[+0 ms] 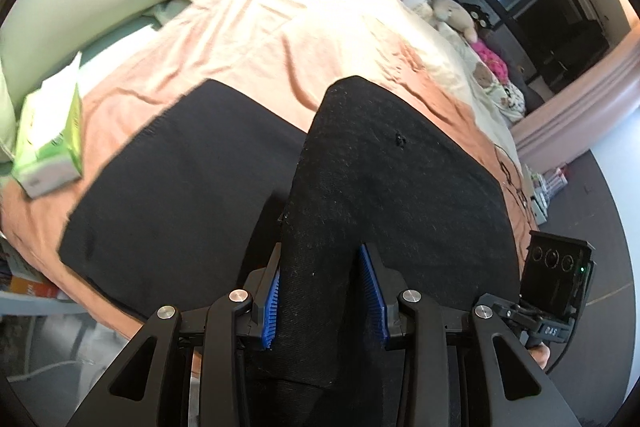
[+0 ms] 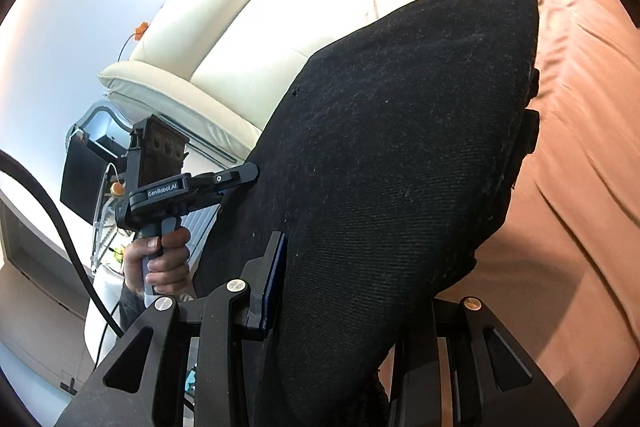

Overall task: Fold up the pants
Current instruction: 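Lift the folded black trousers with both grippers and carry them toward the headboard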

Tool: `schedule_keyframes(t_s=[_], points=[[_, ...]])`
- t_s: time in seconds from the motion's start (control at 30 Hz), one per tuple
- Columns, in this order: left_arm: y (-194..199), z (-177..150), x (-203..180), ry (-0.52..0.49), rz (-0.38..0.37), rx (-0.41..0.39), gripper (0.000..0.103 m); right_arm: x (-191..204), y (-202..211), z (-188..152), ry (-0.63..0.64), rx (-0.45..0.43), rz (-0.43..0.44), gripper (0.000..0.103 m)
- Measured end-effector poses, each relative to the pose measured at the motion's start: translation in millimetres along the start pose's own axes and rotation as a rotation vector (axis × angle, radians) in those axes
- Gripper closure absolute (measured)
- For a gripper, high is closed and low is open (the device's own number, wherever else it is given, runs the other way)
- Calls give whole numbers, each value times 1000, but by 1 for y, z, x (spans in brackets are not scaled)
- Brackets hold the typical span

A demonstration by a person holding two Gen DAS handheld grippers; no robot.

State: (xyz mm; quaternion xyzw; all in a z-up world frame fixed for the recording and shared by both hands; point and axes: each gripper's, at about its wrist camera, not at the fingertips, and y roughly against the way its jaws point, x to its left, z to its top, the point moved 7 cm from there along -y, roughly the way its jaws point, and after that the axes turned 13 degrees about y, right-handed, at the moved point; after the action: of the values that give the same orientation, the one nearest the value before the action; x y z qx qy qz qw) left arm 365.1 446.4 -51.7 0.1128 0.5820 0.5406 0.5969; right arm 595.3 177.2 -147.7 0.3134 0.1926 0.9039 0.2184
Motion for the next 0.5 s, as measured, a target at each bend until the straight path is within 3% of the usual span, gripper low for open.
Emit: schedule_keyframes(t_s=[0.5], points=[[9,77,60,76,105,-49,65,5,-25,-9,39,-8,36,72]])
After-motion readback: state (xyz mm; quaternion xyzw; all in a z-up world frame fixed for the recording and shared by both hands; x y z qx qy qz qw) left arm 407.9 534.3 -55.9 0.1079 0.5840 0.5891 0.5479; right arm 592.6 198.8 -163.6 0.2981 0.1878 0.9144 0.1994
